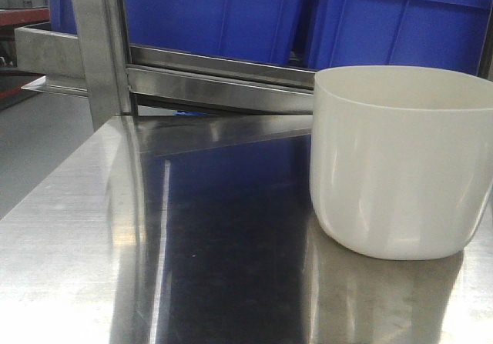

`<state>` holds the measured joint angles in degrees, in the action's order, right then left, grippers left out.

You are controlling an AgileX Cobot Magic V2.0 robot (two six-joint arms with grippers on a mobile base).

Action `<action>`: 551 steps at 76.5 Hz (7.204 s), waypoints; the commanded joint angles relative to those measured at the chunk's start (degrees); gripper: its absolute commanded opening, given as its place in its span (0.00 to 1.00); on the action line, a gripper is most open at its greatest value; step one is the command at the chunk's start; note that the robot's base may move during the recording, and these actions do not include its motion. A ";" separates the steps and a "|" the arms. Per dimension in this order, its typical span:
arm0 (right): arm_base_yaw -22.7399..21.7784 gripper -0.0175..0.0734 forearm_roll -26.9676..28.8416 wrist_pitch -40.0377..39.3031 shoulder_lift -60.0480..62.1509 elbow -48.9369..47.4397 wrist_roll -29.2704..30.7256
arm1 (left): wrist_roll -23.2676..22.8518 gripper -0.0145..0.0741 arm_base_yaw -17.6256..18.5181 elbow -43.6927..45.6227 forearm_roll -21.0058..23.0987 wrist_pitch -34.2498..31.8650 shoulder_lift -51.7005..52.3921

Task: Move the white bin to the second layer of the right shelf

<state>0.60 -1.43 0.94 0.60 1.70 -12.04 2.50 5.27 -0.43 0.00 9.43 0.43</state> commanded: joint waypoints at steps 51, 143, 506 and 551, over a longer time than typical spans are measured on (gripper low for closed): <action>-0.12 0.25 -0.60 -4.88 0.99 -0.93 0.11 | -0.30 0.26 0.33 -2.11 0.00 -5.00 0.80; 1.57 0.25 -0.54 16.59 -35.17 -37.43 -4.80 | -0.30 0.26 0.33 -2.11 0.00 -5.00 0.80; 7.61 0.25 -6.46 16.12 -29.79 -36.34 -2.98 | -0.30 0.26 0.33 -2.11 0.00 -5.00 0.80; 7.61 0.25 -6.46 16.11 -29.84 -36.34 -2.98 | -0.30 0.26 0.33 -2.11 0.00 -5.00 0.80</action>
<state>8.56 -7.43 23.61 -29.33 -32.95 -15.16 2.50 5.27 -0.43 0.00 9.43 0.43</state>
